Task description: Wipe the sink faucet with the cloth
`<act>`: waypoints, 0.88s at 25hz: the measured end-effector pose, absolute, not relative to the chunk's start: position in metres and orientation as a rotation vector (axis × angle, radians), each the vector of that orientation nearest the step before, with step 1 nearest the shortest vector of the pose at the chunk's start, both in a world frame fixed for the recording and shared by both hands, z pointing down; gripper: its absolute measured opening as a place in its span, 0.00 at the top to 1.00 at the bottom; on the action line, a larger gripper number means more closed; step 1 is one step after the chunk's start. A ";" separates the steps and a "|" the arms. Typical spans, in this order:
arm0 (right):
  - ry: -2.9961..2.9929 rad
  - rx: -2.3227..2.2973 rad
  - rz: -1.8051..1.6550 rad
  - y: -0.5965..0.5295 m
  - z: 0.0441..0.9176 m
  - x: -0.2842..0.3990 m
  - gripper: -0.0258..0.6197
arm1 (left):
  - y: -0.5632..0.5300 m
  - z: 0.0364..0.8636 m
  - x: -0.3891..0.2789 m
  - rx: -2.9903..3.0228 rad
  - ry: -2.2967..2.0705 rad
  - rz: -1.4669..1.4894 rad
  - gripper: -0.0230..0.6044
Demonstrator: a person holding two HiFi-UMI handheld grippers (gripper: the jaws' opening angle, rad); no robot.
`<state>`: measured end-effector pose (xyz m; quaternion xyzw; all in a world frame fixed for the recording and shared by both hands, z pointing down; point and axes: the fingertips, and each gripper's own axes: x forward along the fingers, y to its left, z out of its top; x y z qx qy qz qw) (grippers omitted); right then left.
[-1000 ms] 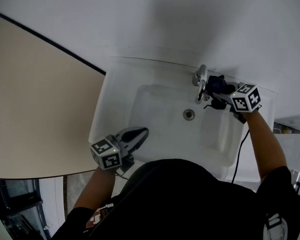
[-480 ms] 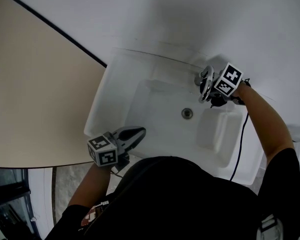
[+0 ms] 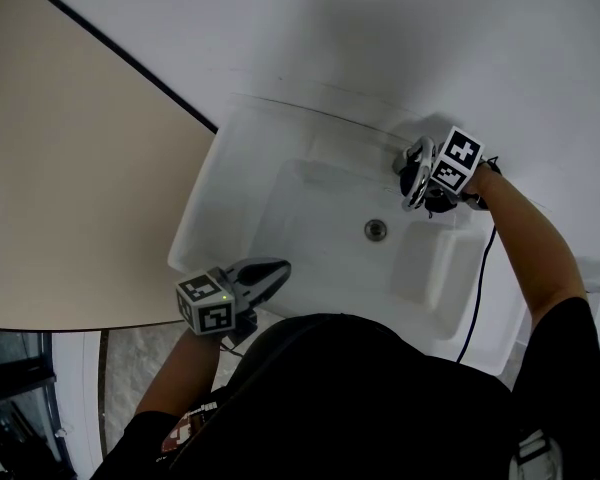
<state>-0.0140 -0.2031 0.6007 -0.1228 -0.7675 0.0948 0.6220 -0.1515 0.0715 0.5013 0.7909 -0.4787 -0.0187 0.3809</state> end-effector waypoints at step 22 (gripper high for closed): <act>-2.249 -0.117 0.698 -0.143 0.598 0.005 0.80 | 0.054 0.490 -0.123 2.034 -1.143 0.017 0.96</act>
